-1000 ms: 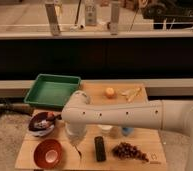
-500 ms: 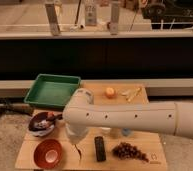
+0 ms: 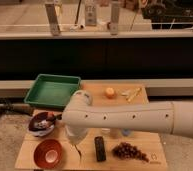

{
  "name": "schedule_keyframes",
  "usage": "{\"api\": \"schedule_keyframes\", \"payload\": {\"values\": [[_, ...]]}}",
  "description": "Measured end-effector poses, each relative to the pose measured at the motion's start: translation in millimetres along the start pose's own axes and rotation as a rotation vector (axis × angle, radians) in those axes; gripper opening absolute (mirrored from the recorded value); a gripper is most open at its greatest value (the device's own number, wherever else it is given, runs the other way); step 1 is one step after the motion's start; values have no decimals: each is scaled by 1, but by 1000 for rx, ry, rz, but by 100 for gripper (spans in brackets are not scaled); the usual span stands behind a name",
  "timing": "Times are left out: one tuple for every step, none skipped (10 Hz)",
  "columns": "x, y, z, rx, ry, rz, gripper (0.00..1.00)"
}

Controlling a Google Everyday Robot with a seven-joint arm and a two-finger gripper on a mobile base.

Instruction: Place fork in table surface

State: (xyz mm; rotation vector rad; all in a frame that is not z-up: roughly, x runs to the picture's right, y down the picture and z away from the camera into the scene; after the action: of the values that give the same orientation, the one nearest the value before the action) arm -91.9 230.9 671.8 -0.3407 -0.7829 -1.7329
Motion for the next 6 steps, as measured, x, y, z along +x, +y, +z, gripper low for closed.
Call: {"api": "schedule_keyframes", "payload": {"values": [[1,2,8,6,-4,-3,0],[1,6,25,16,-14,-9,0],[1,8,39,23,-26,-14,0],[2,10,52,32,-40,-15,0],[3,13,61,42,-55,-11,0],[4,17,69,52,-67,-4,0]]}}
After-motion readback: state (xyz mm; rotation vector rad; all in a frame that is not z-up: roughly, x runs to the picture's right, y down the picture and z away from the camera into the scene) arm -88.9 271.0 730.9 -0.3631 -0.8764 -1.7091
